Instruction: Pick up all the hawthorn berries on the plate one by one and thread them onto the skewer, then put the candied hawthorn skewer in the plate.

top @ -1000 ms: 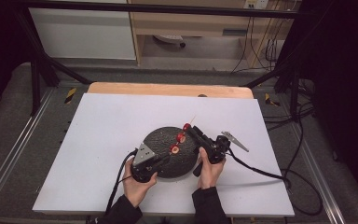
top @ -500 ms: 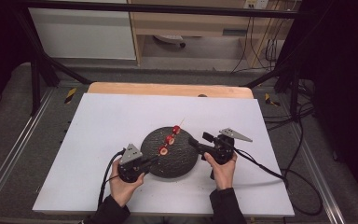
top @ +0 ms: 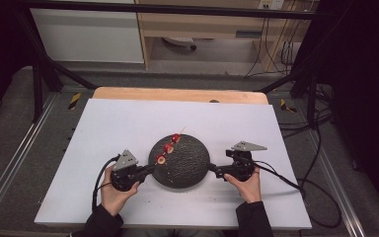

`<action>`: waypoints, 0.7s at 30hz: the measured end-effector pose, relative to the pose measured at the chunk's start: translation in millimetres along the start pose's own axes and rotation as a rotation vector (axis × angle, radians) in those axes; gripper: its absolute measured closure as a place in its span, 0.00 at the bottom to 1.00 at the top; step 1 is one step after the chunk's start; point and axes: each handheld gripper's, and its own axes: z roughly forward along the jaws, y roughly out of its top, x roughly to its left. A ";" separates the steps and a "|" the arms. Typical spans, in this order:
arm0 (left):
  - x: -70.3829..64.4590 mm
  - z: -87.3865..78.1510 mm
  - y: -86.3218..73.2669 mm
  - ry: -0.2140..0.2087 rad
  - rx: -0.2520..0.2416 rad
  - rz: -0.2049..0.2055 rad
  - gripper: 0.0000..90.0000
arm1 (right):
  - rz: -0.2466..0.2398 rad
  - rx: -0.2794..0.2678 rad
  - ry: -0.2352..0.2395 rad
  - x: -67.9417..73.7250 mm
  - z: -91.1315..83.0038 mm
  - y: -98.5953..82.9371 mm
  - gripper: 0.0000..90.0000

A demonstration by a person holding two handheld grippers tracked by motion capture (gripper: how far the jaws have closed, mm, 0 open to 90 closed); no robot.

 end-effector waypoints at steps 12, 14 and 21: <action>15.5 -7.3 14.5 0.003 0.043 0.007 0.98 | -0.088 0.084 0.009 -14.6 -16.9 -23.4 0.01; 16.3 -7.4 18.1 0.000 0.053 0.012 0.98 | -0.093 0.094 0.004 -17.0 -20.0 -27.4 0.01; 19.7 -2.9 27.8 -0.008 0.091 0.016 0.98 | -0.104 0.117 0.000 -25.9 -29.1 -39.6 0.01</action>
